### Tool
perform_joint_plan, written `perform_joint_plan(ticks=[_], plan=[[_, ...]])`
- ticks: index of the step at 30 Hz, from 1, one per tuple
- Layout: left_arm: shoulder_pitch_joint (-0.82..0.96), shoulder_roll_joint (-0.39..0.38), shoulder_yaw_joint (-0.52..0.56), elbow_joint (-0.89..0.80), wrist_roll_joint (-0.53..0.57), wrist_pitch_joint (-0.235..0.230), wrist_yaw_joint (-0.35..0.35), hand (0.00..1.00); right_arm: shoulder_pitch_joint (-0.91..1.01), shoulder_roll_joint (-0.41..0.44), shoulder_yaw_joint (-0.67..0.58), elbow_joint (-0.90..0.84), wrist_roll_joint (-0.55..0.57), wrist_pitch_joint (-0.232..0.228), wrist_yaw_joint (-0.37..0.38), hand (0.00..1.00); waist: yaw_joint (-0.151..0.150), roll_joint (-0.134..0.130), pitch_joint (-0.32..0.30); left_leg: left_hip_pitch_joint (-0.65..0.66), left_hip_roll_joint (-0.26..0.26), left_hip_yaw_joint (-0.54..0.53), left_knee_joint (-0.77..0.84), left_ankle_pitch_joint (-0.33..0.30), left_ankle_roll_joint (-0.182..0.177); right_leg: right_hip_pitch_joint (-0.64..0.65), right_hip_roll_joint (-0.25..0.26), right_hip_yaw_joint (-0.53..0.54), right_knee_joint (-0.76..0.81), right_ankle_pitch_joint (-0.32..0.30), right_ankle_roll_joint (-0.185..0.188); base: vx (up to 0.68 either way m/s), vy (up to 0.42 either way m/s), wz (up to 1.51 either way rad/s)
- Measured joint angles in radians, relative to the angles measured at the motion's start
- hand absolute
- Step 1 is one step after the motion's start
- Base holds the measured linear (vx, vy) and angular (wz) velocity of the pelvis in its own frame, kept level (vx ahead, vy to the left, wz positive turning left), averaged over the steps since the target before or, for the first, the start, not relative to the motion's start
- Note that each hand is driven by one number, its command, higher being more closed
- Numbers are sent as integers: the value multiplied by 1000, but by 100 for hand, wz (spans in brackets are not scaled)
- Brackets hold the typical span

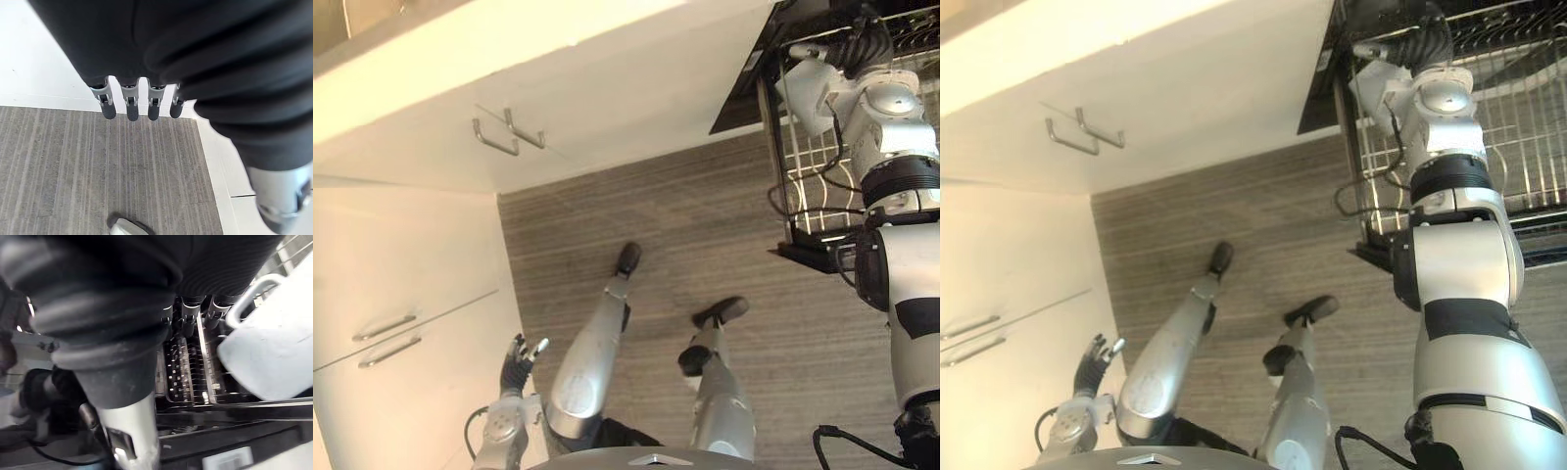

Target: Walk over to the sink, pick up the cup, carry it to the dishwasher, place the cup inside the dishwasher, then close the dishwasher door

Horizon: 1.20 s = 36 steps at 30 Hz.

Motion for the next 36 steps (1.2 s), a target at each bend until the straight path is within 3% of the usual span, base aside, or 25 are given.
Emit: perform_joint_plan(ticks=[4, 7, 10, 12, 15, 16, 19, 25, 32, 36], plan=[[2, -5, 13, -10, 1, -2, 22, 0, 152, 8, -89, -195, 61, -17, 48, 0, -31, -3, 2, 21, 3, 7, -9, 0, 0, 13, 5, 7, 5, -1, 2, 12, -5, -5], [32, -19, 61, -37, 10, -2, 47, 0, 285, 85, -194, -411, 123, -63, 91, 0, -79, -27, 5, 66, 11, 37, -18, -7, -1, 36, 7, 36, 6, 1, 3, 44, -10, -31], [67, -24, 119, -46, 23, -7, 75, 0, 470, 192, -249, -659, 192, -104, 162, 0, -119, -84, -7, 137, 22, 82, -20, -31, -3, 76, 13, 82, 6, -6, 8, 58, 14, -45], [107, -12, 159, -39, 32, -14, 96, 0, 675, 308, -270, -821, 217, -143, 213, 0, -156, -155, -60, 164, 27, 108, -30, -45, -5, 83, 15, 109, 6, -29, 17, 68, 20, -33], [144, -7, 198, -18, 53, -14, 113, 0, 918, 462, -264, -978, 227, -158, 262, 0, -185, -215, -139, 210, 36, 137, -66, -56, -10, 93, 15, 134, 4, -47, 19, 95, 18, -26], [152, -8, 203, -9, 67, -13, 122, 0, 983, 503, -254, -1021, 224, -169, 272, 0, -196, -223, -161, 227, 37, 141, -78, -57, -11, 104, 16, 137, 6, -51, 20, 162, 18, -14], [180, -17, 226, 21, 109, -1, 150, 0, 1165, 582, -236, -1136, 206, -212, 305, 0, -224, -228, -267, 274, 35, 147, -113, -62, -13, 132, 16, 139, 6, -64, 35, 168, 19, -4], [201, -38, 273, 61, 149, 33, 174, 0, 1251, 615, -240, -1224, 186, -305, 342, 0, -257, -224, -364, 369, 32, 159, -138, -73, -14, 210, 21, 147, 6, -76, 48, 134, 14, -5], [198, -93, 375, 98, 130, 62, 188, 0, 1257, 656, -243, -1225, 187, -306, 355, 0, -268, -205, -390, 434, 32, 156, -140, -80, -7, 284, 18, 137, 6, -85, 53, 8, 10, 3], [200, -134, 469, 155, 41, 78, 165, 0, 1290, 667, -238, -1268, 148, -309, 349, 0, -262, -172, -429, 431, 24, 113, -135, -89, 7, 342, 10, 55, 6, -107, 66, -54, 22, 48]])
